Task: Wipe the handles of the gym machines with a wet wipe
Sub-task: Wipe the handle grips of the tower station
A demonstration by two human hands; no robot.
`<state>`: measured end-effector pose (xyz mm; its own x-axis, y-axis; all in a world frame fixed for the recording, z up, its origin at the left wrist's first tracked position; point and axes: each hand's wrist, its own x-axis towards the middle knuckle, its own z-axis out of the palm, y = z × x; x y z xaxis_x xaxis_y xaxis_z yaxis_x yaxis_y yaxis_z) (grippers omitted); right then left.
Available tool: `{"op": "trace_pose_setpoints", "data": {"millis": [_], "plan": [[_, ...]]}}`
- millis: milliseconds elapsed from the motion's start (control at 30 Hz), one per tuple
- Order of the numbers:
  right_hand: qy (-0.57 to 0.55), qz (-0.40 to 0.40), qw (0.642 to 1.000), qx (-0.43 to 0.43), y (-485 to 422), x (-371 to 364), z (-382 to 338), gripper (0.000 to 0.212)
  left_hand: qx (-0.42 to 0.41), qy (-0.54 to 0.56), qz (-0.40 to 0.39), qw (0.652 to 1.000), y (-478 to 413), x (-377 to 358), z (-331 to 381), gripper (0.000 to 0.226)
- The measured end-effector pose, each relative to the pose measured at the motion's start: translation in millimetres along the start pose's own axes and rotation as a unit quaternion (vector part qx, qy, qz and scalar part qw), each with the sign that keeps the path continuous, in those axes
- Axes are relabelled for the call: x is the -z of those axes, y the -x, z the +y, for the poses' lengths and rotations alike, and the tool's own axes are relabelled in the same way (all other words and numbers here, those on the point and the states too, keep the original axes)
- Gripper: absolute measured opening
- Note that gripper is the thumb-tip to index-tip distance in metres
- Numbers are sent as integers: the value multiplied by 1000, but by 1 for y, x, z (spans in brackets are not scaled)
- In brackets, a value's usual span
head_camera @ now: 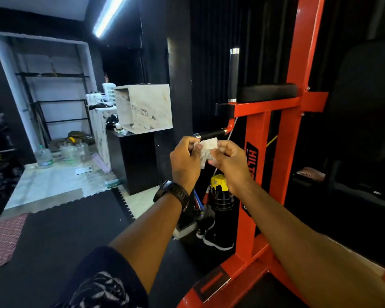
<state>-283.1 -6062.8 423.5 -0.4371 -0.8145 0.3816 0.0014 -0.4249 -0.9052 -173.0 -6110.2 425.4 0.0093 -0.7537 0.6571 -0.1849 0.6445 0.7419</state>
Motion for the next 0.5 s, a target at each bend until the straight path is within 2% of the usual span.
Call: {"op": "trace_pose_setpoints", "data": {"millis": [167,233,300,367,433,500], "plan": [[-51,34,998,5,-43,-5,22,30,-11,-13,-16,1000,-33,-20,-34,13],[-12,53,998,45,-67,-3,36,36,-19,-19,-14,1000,-47,-31,-48,13],[41,84,991,100,-95,-1,52,29,-36,-41,-10,998,-65,-45,-66,12],[100,122,974,165,-123,0,65,21,-59,-78,-8,995,-87,-59,-84,14],[177,149,941,246,-151,2,77,19,-73,-131,-22,988,-105,-73,-99,23],[237,129,912,310,-173,3,92,18,-87,-168,-42,981,-116,-82,-112,32]]}}
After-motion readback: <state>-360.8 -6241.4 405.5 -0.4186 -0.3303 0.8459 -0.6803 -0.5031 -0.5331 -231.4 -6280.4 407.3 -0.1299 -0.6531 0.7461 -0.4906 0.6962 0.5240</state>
